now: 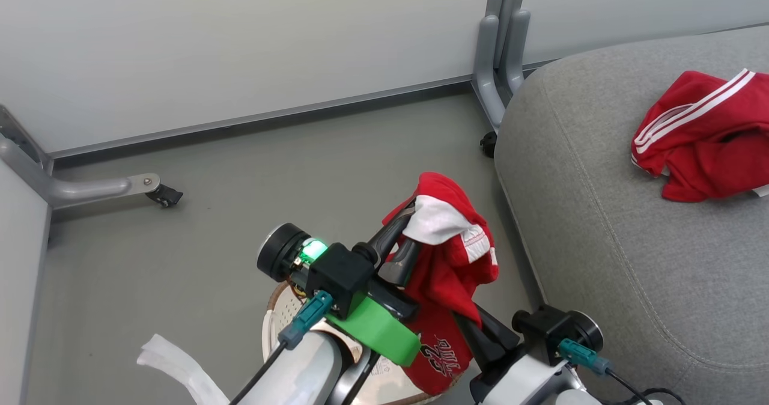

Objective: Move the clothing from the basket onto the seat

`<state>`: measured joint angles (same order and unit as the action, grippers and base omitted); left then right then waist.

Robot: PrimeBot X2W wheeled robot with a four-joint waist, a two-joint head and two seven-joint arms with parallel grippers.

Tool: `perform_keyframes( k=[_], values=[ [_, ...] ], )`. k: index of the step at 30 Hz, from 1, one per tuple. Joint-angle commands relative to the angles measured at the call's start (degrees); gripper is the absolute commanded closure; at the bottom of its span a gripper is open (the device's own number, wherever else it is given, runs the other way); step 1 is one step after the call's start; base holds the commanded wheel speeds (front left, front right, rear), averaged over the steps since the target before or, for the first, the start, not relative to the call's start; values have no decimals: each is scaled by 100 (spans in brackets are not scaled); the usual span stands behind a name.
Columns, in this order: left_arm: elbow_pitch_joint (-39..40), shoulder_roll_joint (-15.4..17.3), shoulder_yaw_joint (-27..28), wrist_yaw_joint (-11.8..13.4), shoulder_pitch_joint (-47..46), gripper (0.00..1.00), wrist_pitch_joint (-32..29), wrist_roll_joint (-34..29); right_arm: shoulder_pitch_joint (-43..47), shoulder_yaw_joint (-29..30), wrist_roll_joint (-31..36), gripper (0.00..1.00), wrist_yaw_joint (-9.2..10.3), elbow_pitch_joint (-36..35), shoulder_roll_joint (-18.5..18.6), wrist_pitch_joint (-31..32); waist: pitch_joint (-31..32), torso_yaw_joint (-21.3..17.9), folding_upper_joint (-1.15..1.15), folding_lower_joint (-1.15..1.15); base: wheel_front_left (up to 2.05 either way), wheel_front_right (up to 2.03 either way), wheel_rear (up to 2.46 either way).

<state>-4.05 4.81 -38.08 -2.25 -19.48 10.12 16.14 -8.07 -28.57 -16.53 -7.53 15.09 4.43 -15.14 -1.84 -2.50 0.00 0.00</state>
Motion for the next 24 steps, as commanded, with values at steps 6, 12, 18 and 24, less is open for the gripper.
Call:
perform_keyframes(
  k=[6,12,18,24],
  values=[
    [-71,64,1,75,-36,100,41,-6,-66,42,36,100,7,-99,30,0,-31,-6,0,0,0,0,0],
    [-121,103,-7,157,-28,0,22,-57,-73,86,51,100,7,-203,12,0,-43,-28,0,0,0,0,0],
    [-163,140,-22,204,26,0,-31,-12,-53,185,57,100,8,-308,16,0,-51,-61,0,0,0,0,0],
    [-217,202,-43,238,35,0,-137,4,-51,299,48,100,7,-380,0,0,-76,-95,0,0,0,0,0]
  ],
)
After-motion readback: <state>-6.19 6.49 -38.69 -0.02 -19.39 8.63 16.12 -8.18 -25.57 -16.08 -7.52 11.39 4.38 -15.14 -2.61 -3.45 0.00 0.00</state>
